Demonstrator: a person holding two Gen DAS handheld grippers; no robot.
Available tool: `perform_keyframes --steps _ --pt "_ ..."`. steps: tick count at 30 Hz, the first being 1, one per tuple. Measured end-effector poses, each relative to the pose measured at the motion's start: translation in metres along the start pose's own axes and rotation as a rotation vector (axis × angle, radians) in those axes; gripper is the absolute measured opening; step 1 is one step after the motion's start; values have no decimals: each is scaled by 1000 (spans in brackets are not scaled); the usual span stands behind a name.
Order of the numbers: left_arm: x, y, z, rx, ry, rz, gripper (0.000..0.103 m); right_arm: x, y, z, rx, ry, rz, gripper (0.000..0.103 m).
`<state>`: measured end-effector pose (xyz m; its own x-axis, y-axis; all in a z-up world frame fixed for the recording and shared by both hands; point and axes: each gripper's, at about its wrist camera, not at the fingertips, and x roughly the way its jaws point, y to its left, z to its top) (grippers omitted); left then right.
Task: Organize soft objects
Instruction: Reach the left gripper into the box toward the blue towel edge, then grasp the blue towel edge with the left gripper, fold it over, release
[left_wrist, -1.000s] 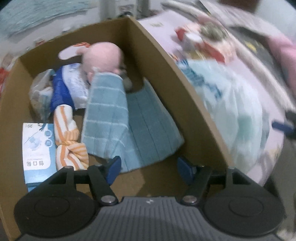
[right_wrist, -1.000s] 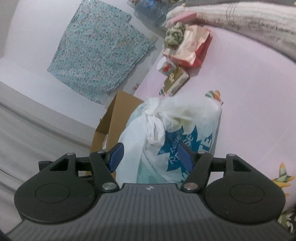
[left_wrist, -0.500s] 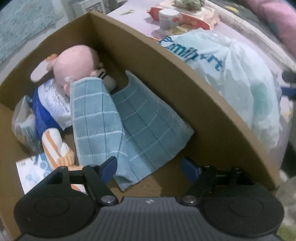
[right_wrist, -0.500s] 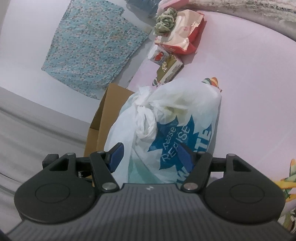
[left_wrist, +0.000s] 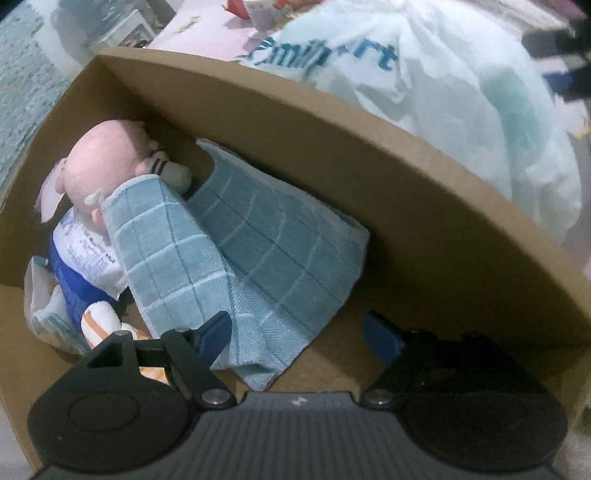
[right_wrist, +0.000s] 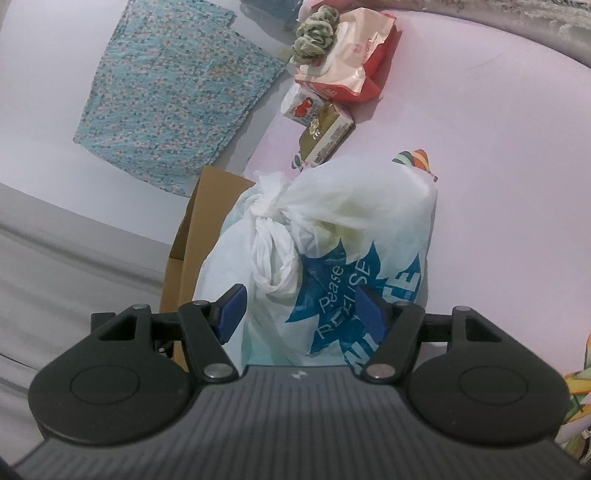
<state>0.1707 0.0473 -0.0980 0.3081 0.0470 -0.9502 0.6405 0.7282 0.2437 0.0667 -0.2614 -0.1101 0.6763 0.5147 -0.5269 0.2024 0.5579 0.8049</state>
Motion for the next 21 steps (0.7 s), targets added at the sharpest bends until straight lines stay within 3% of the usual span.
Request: perform_keyframes --steps 2,5,8,10,14,16,21 --pt "3 -2 3 19 2 21 81 2 -1 1 3 -1 1 66" --pt "2 -2 8 7 -2 29 73 4 -4 2 14 -2 5 66" --pt "3 6 11 -45 -4 5 61 4 -5 3 13 -1 8 66" --pt "5 11 12 -84 -2 5 46 4 -5 3 14 -1 10 66" --pt "2 29 11 -219 -12 -14 27 0 -6 3 15 -8 10 66" --pt "-1 40 9 -290 -20 -34 8 -1 -7 2 15 -10 11 66" --pt "-10 69 -2 -501 -49 -74 4 -1 -8 -1 19 -11 13 66"
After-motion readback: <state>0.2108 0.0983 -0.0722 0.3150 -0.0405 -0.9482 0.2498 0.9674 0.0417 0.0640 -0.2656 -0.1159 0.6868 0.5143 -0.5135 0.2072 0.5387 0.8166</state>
